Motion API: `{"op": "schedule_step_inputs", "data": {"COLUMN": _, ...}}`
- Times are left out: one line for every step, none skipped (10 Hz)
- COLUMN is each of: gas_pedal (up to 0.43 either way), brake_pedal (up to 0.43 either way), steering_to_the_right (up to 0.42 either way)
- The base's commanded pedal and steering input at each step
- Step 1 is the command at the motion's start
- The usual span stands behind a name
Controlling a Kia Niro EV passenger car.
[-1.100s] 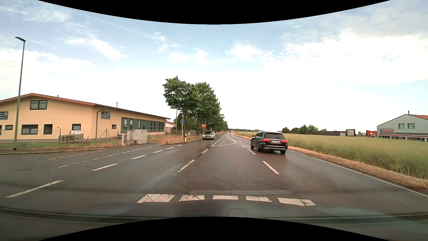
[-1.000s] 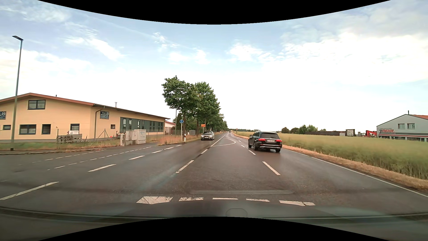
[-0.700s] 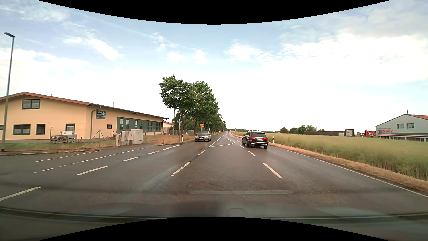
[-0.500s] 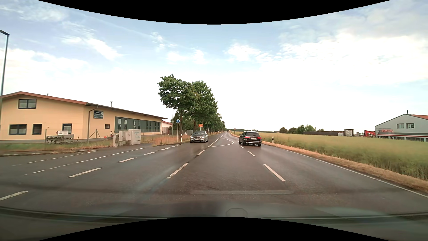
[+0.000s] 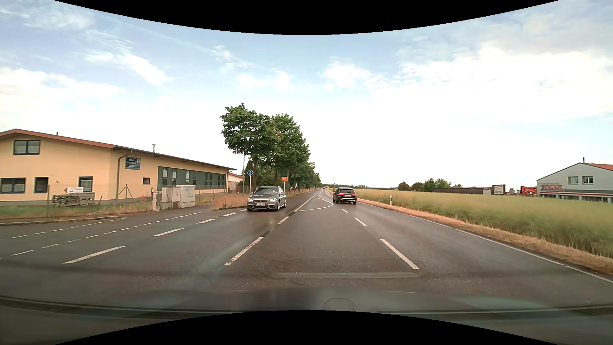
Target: Follow the waypoints while adhering to traffic rules and regulations
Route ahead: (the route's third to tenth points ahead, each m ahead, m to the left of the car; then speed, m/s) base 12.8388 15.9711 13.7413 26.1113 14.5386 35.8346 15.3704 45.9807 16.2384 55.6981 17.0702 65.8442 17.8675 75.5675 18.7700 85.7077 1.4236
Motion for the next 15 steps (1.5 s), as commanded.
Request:
{"op": "schedule_step_inputs", "data": {"gas_pedal": 0.000, "brake_pedal": 0.000, "steering_to_the_right": 0.018}}
{"op": "schedule_step_inputs", "data": {"gas_pedal": 0.000, "brake_pedal": 0.000, "steering_to_the_right": 0.007}}
{"op": "schedule_step_inputs", "data": {"gas_pedal": 0.000, "brake_pedal": 0.000, "steering_to_the_right": -0.007}}
{"op": "schedule_step_inputs", "data": {"gas_pedal": 0.000, "brake_pedal": 0.000, "steering_to_the_right": -0.025}}
{"op": "schedule_step_inputs", "data": {"gas_pedal": 0.000, "brake_pedal": 0.000, "steering_to_the_right": -0.039}}
{"op": "schedule_step_inputs", "data": {"gas_pedal": 0.000, "brake_pedal": 0.000, "steering_to_the_right": -0.046}}
{"op": "schedule_step_inputs", "data": {"gas_pedal": 0.000, "brake_pedal": 0.000, "steering_to_the_right": -0.060}}
{"op": "schedule_step_inputs", "data": {"gas_pedal": 0.000, "brake_pedal": 0.000, "steering_to_the_right": -0.084}}
{"op": "schedule_step_inputs", "data": {"gas_pedal": 0.000, "brake_pedal": 0.000, "steering_to_the_right": -0.112}}
{"op": "schedule_step_inputs", "data": {"gas_pedal": 0.138, "brake_pedal": 0.000, "steering_to_the_right": -0.148}}
{"op": "schedule_step_inputs", "data": {"gas_pedal": 0.177, "brake_pedal": 0.000, "steering_to_the_right": -0.179}}
{"op": "schedule_step_inputs", "data": {"gas_pedal": 0.177, "brake_pedal": 0.000, "steering_to_the_right": -0.211}}
{"op": "schedule_step_inputs", "data": {"gas_pedal": 0.169, "brake_pedal": 0.000, "steering_to_the_right": -0.236}}
{"op": "schedule_step_inputs", "data": {"gas_pedal": 0.169, "brake_pedal": 0.000, "steering_to_the_right": -0.266}}
{"op": "schedule_step_inputs", "data": {"gas_pedal": 0.169, "brake_pedal": 0.000, "steering_to_the_right": -0.292}}
